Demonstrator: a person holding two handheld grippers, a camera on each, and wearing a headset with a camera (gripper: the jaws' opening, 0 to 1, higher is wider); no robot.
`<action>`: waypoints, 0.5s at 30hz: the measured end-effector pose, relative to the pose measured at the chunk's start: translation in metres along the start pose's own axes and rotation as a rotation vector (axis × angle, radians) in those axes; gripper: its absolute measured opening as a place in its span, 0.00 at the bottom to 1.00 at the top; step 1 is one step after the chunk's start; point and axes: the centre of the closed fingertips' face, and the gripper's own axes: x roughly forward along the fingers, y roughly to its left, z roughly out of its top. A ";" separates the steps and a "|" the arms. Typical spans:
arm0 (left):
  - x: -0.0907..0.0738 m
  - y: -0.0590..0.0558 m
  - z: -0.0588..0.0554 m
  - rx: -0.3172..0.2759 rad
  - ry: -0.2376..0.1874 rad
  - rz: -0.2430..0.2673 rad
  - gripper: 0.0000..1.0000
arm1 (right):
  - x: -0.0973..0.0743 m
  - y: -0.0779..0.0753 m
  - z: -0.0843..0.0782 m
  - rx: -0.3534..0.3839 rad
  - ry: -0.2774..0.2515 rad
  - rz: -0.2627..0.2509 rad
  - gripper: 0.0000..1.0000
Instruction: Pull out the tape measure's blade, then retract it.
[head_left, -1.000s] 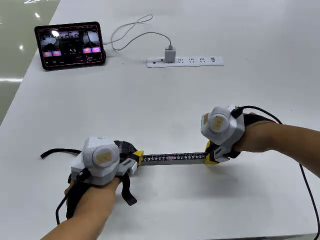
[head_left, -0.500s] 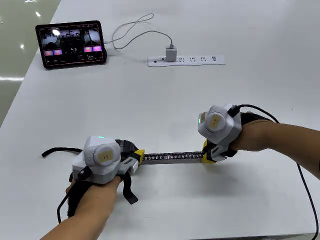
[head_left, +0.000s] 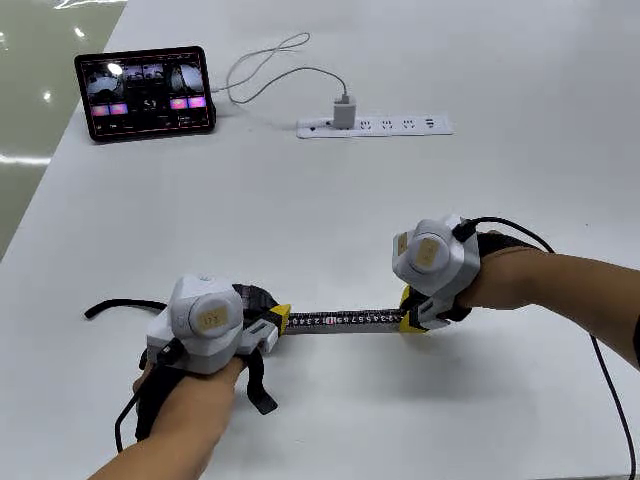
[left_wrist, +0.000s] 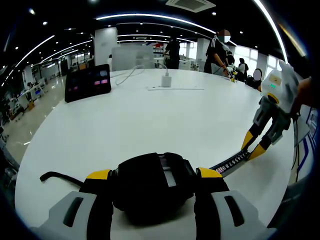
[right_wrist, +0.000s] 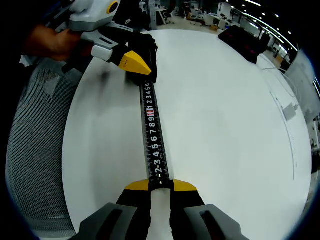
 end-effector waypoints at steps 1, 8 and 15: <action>0.000 0.000 0.000 0.000 0.000 0.000 0.61 | 0.000 0.000 0.001 -0.002 0.000 0.000 0.10; 0.000 0.000 0.000 0.003 -0.006 0.005 0.61 | 0.002 0.000 0.004 0.001 -0.001 0.000 0.10; 0.001 0.000 0.000 -0.001 0.002 0.002 0.61 | 0.004 0.001 0.009 -0.006 -0.007 -0.009 0.10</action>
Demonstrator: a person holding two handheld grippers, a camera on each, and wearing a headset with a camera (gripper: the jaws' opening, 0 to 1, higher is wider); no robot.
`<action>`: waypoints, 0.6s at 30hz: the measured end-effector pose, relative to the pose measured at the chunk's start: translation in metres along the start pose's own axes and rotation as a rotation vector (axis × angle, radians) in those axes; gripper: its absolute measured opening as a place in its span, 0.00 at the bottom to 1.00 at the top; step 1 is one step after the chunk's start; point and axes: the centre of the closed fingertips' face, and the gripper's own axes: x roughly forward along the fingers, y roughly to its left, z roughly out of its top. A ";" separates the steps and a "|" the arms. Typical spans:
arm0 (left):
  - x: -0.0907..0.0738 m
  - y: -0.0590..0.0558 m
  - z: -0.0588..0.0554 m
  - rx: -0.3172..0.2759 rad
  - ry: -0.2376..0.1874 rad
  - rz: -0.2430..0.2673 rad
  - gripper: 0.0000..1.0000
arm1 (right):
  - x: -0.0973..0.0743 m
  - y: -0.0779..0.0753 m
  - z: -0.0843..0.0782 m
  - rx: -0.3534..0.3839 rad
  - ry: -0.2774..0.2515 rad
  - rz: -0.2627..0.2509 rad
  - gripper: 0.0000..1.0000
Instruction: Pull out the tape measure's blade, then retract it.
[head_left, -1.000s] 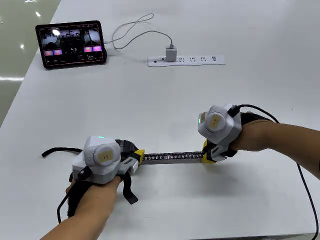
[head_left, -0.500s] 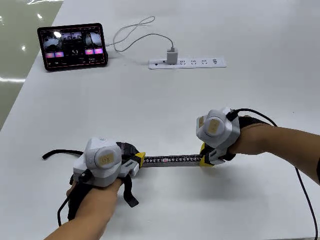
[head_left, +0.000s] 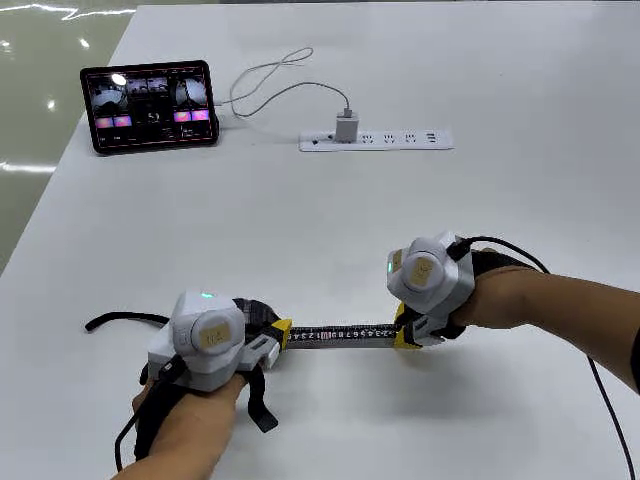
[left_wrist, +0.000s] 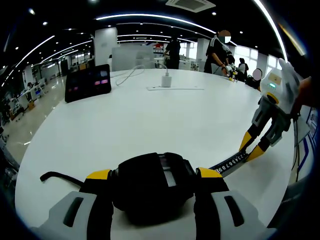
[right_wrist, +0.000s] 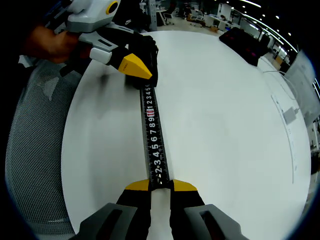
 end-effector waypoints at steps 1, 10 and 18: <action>0.000 0.000 0.000 0.001 0.000 0.000 0.61 | 0.000 0.000 0.001 0.001 -0.002 -0.001 0.10; 0.000 0.000 0.000 0.003 0.000 -0.004 0.61 | 0.002 0.000 0.006 -0.001 -0.002 0.003 0.10; 0.000 0.000 0.001 0.009 0.000 -0.008 0.61 | 0.003 0.000 0.010 0.013 -0.010 0.011 0.10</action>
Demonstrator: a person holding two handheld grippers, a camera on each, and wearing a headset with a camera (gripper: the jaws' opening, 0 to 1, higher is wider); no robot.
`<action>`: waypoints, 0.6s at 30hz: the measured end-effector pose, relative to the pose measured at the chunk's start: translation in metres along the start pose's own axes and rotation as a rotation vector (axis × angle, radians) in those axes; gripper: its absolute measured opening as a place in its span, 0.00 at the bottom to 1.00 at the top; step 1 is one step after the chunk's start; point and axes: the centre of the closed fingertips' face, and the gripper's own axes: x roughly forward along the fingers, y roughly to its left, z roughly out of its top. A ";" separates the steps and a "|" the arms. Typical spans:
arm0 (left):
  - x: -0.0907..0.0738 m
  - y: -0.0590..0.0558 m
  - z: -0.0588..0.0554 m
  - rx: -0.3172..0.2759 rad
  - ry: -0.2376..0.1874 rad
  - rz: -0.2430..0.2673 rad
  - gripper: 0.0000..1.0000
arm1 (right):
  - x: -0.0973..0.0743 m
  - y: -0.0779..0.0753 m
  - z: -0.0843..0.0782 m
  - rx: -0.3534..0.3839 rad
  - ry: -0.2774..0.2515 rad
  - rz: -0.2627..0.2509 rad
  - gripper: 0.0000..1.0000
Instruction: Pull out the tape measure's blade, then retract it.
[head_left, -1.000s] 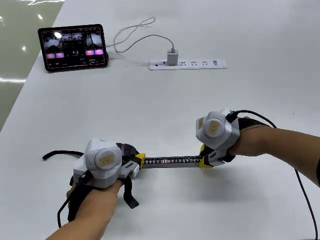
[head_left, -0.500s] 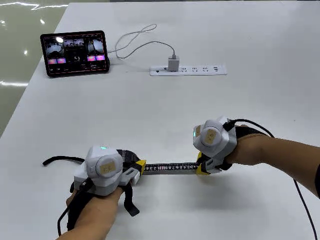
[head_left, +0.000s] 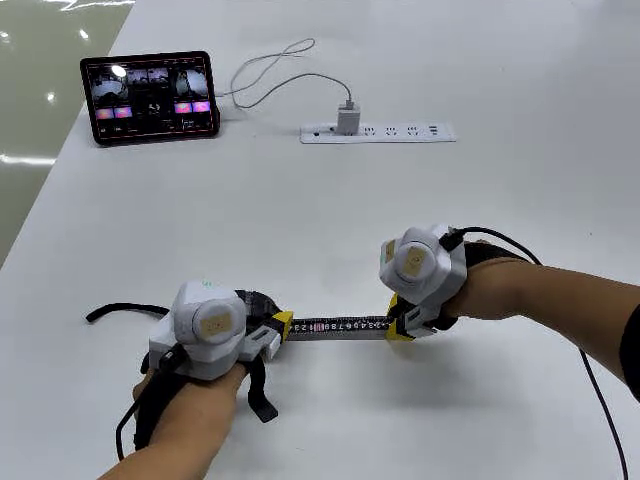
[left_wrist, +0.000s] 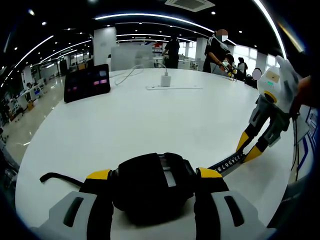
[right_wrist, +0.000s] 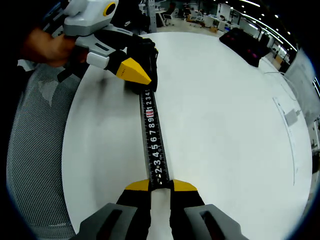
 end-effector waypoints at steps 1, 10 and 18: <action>0.000 0.000 0.000 0.000 -0.002 0.001 0.61 | 0.000 0.000 0.001 0.001 -0.001 0.000 0.10; 0.000 0.000 0.000 -0.008 -0.001 0.000 0.61 | 0.002 0.000 0.004 -0.001 -0.001 -0.003 0.10; 0.000 0.000 0.000 -0.011 -0.001 -0.001 0.60 | 0.004 0.000 0.008 0.001 -0.002 0.001 0.09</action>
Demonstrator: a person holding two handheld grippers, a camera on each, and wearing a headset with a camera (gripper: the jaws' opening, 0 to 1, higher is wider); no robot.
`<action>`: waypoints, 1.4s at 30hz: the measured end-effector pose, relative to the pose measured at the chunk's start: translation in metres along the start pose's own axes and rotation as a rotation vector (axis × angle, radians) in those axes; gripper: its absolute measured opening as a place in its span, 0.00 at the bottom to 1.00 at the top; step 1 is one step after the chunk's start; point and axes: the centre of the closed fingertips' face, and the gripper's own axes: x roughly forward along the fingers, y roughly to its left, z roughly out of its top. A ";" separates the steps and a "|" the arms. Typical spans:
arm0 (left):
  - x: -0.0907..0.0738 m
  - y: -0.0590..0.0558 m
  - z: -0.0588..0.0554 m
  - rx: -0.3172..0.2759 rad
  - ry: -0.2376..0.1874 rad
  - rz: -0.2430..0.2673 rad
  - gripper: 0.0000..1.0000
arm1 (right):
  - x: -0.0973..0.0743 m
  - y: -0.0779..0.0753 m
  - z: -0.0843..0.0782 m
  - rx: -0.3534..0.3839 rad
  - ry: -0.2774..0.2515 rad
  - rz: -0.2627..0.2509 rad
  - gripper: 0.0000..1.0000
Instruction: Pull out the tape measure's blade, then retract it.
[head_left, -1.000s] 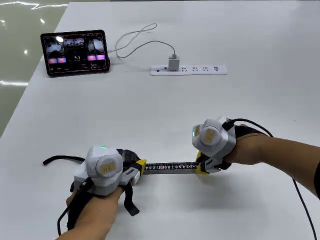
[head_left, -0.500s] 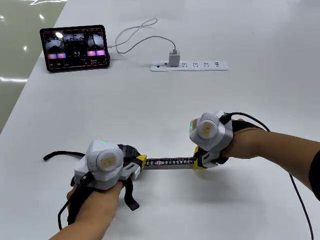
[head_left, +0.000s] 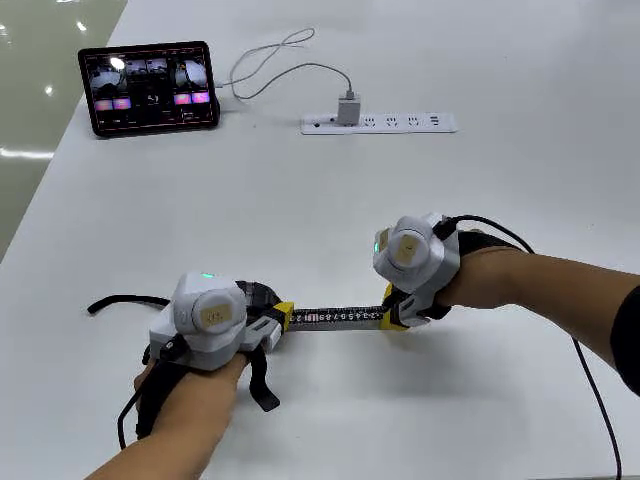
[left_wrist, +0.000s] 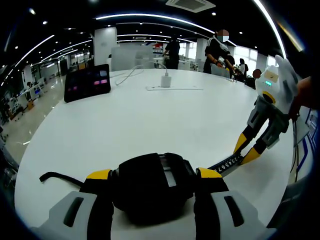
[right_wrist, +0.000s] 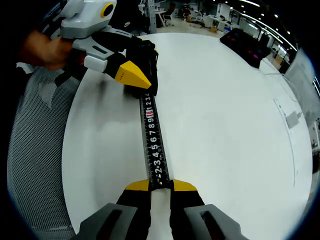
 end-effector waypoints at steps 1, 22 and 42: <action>0.000 0.000 0.000 0.000 0.000 0.000 0.60 | 0.000 0.000 0.000 -0.001 0.001 0.001 0.09; 0.000 -0.001 0.000 -0.006 0.004 -0.006 0.60 | 0.005 0.002 0.011 -0.005 0.002 0.005 0.09; 0.001 0.000 0.000 -0.004 0.010 -0.008 0.61 | 0.009 0.003 0.025 0.029 -0.016 0.018 0.10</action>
